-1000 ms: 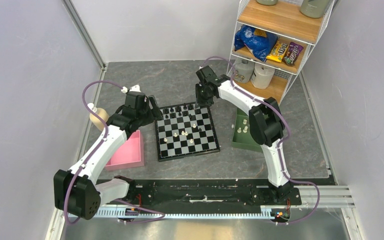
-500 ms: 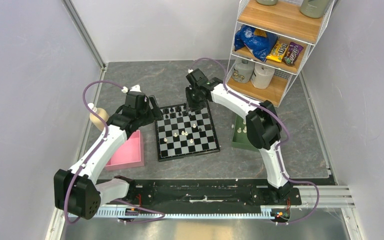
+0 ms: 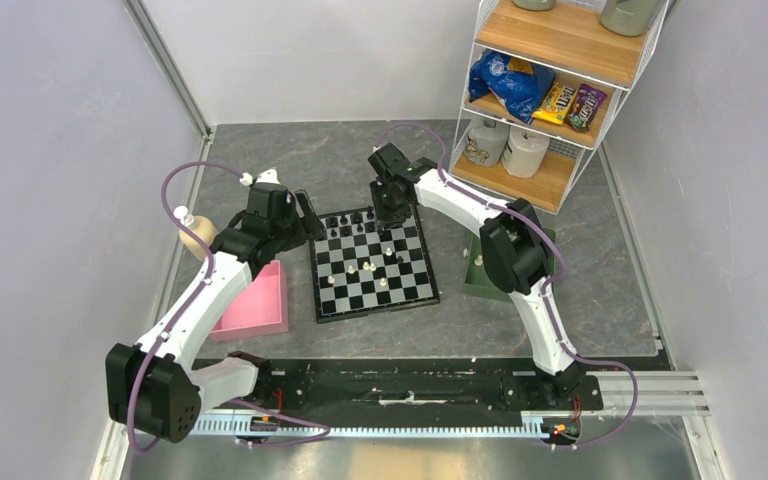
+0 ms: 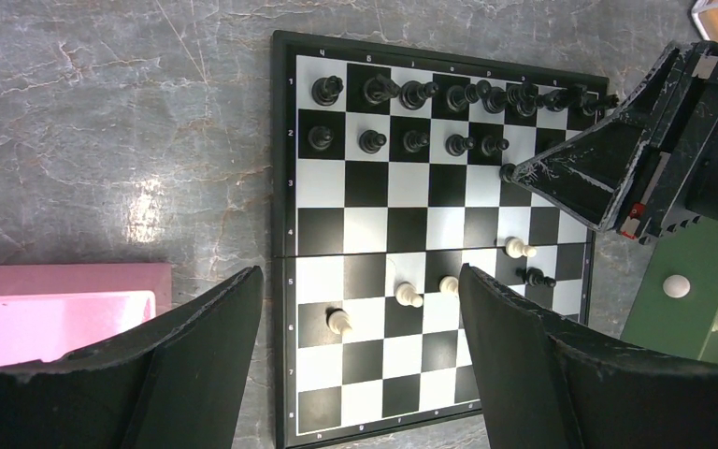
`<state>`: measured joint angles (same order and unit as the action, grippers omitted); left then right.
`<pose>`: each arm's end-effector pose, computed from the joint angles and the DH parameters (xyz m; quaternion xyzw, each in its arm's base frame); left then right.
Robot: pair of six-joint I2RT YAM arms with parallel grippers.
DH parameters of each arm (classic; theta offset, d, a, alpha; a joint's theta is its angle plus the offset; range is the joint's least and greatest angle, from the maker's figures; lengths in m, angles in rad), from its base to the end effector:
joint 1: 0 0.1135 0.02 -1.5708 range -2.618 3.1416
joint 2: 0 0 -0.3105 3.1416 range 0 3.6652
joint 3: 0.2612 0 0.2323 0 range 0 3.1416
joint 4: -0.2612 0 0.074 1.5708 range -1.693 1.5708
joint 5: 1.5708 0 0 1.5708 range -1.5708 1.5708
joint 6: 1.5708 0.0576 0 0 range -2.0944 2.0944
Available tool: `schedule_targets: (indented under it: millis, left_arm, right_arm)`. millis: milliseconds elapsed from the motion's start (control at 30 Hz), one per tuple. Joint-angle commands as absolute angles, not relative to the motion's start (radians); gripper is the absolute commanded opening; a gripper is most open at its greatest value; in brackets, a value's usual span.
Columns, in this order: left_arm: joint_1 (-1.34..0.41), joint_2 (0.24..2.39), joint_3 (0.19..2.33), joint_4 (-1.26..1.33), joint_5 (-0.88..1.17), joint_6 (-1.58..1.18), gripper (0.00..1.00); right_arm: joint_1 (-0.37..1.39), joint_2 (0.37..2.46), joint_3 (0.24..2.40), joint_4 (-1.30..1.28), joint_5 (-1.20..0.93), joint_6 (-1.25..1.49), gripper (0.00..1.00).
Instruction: Set up the chess pieces on the board
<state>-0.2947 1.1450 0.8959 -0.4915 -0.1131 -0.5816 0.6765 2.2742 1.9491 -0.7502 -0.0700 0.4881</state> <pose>0.2133 -0.0579 0.3105 -0.1532 0.9010 -0.1240 0.3865 0.3992 0.3257 0.2198 -0.0997 0.9638 0.1631 0.1860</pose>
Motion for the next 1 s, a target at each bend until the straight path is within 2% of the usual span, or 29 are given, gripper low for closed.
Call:
schedule_targets:
  millis: [0,400,833,967]
  left_arm:
    - [-0.288,1.123,0.893,-0.474,-0.127,-0.544,0.83]
    - [-0.285,1.122,0.888,-0.474,-0.127,-0.546,0.83]
    - [-0.284,1.126,0.891,-0.474,-0.123,-0.543,0.83]
    - [-0.284,1.127,0.890,-0.474,-0.123,-0.544,0.83]
  right_arm:
    - [0.677,2.289,2.005,-0.761,-0.059,0.463,0.32]
    - [0.678,2.321,2.032,-0.779,-0.055,0.461,0.29]
    - [0.678,2.321,2.058,-0.782,-0.021,0.456,0.16]
    - [0.678,2.324,2.071,-0.781,0.011,0.452,0.15]
